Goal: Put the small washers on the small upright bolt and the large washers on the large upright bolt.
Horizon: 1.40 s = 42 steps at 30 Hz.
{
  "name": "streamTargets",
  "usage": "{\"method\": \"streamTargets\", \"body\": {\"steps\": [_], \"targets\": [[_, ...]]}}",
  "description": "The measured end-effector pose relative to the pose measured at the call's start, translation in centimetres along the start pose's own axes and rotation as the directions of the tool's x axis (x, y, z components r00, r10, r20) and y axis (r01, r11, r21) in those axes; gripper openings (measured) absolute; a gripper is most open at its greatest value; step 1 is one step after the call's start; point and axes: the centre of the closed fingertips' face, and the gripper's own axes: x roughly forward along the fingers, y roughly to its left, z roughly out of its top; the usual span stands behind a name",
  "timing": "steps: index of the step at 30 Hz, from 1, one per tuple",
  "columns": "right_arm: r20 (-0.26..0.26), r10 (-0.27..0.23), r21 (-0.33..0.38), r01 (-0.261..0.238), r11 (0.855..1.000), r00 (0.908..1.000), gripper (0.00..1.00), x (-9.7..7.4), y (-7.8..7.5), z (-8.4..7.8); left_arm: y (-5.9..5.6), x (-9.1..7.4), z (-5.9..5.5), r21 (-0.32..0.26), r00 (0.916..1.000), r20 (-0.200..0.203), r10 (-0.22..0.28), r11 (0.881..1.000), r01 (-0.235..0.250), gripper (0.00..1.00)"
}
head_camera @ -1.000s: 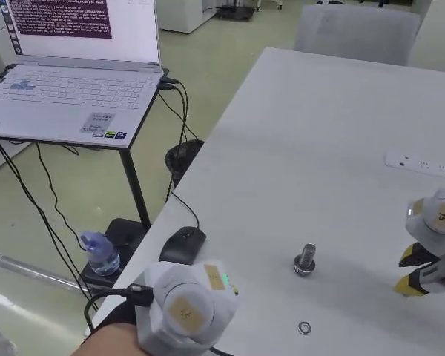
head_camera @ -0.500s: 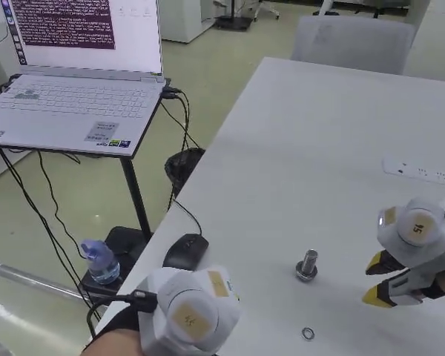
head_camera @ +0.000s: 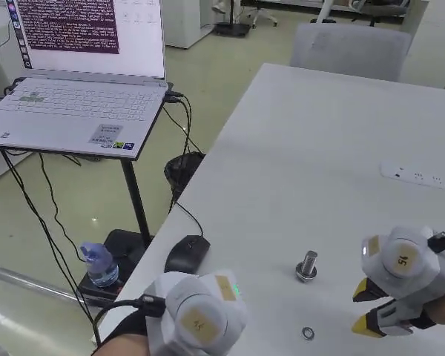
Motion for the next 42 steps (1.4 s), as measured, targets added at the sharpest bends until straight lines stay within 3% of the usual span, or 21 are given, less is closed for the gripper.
{"method": "streamTargets", "body": {"steps": [14, 24, 35, 42], "targets": [[0.002, 0.030, -0.030, -0.030, 0.999, 0.9995, 0.28, 1.3, 3.5, -0.2, 0.0, -0.3, 0.2, 0.014, 1.0000, 0.006, 0.003, 1.000, -0.003, 0.64], [-0.011, 0.039, -0.042, -0.040, 0.998, 0.9992, 0.27, 3.3, 5.5, -0.2, -0.2, -0.5, -0.1, 0.016, 1.0000, 0.004, -0.003, 1.000, 0.003, 0.62], [-0.050, 0.029, -0.057, -0.031, 0.998, 0.9983, 0.25, 4.5, 5.4, -1.3, -0.1, -0.7, -0.5, 0.011, 1.0000, 0.001, -0.001, 1.000, 0.001, 0.62], [-0.042, 0.017, -0.059, -0.020, 0.998, 0.9989, 0.24, 4.8, 5.5, -1.3, 0.0, -0.9, -0.5, 0.011, 1.0000, 0.004, -0.004, 1.000, 0.004, 0.62]]}}
